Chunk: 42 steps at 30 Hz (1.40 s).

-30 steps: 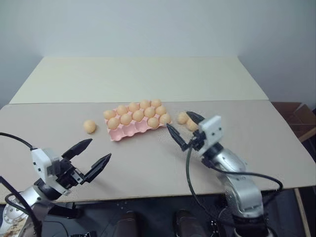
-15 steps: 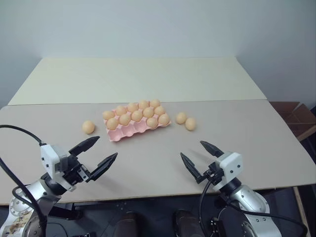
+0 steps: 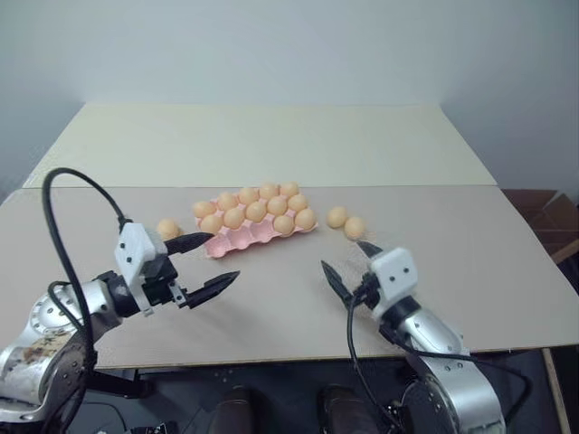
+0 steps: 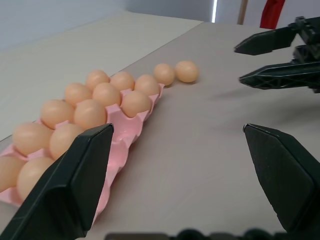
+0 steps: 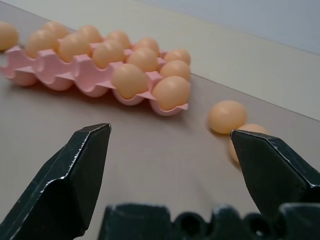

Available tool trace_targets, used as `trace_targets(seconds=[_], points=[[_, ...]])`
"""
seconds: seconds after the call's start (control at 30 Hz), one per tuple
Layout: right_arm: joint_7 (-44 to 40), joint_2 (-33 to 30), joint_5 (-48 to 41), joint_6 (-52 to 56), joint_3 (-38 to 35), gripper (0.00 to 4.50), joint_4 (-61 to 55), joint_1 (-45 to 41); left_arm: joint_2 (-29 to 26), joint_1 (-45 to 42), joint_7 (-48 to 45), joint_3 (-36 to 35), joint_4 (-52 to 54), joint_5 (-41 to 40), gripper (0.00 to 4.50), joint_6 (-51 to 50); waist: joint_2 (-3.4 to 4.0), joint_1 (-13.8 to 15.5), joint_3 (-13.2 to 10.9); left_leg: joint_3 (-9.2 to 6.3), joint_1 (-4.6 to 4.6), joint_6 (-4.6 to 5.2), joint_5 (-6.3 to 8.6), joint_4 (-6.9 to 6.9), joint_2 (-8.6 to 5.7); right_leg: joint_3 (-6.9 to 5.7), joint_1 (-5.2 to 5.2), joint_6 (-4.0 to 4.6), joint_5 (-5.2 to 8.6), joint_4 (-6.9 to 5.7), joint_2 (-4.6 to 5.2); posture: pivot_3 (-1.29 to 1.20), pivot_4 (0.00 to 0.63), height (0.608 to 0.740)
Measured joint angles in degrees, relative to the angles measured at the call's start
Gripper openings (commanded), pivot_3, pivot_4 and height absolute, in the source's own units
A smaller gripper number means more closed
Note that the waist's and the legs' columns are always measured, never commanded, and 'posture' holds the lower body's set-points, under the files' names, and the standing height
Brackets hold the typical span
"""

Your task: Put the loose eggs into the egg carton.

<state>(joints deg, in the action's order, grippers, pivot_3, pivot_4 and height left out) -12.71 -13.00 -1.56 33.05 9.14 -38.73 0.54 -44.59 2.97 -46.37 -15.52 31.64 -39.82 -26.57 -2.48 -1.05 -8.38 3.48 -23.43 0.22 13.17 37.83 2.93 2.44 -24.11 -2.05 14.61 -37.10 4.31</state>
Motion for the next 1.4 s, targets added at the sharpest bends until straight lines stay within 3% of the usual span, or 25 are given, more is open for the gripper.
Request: trace_targets(seconds=[0.17,0.43,0.8,1.1,1.2,1.4], points=[[5.99,2.51,5.61,5.87,1.43,4.47,6.60,-8.92,0.04,2.29,-2.89,0.53,-0.85,-0.33,4.50,0.07,0.01,-0.07,-0.01,0.00,-0.01,0.00,0.00,0.00,-0.01,-0.01,-0.01,0.01,0.00,-0.01,-0.01,0.00,0.150,0.740],[8.02,3.03,9.49,5.89,1.71,4.47,19.66,-17.40,-0.01,2.54,-4.27,-0.46,-1.02,-1.25,4.50,-0.07,0.01,0.06,-0.01,0.00,-0.02,0.01,-0.01,0.01,-0.03,-0.01,0.02,-0.01,-0.01,0.00,0.00,0.00,0.150,0.740],[11.48,5.51,11.34,2.43,0.54,4.47,33.15,-23.84,-1.14,2.10,-6.07,-0.47,-0.27,-2.00,4.50,-0.64,0.02,-0.20,-0.01,0.00,-0.04,0.01,-0.01,0.01,-0.03,0.00,0.00,-0.03,-0.03,-0.02,0.00,0.00,0.150,0.740],[12.98,6.18,11.53,1.53,-1.54,4.47,37.19,-24.65,-1.13,2.73,-7.07,-0.55,-0.28,-1.70,4.50,0.20,0.02,-0.28,-0.01,0.00,-0.04,0.01,-0.01,0.01,-0.02,0.00,0.00,-0.03,-0.03,-0.03,0.00,0.00,0.150,0.740],[13.07,6.93,11.32,1.42,-2.80,3.90,38.31,-25.05,-1.13,3.34,-7.20,-0.72,-0.28,-1.36,4.50,0.33,0.02,-0.36,-0.01,0.00,-0.04,0.01,-0.01,0.01,-0.02,0.00,0.00,-0.03,-0.04,-0.03,0.00,0.00,0.150,0.740],[13.42,7.91,10.36,1.30,-4.63,1.94,39.32,-26.35,-1.02,3.84,-7.54,-1.43,-0.36,-1.00,4.50,0.46,0.03,-0.69,-0.02,-0.02,-0.04,0.01,-0.01,0.01,-0.02,-0.01,0.01,-0.03,-0.03,-0.03,0.00,0.00,0.150,0.740]])
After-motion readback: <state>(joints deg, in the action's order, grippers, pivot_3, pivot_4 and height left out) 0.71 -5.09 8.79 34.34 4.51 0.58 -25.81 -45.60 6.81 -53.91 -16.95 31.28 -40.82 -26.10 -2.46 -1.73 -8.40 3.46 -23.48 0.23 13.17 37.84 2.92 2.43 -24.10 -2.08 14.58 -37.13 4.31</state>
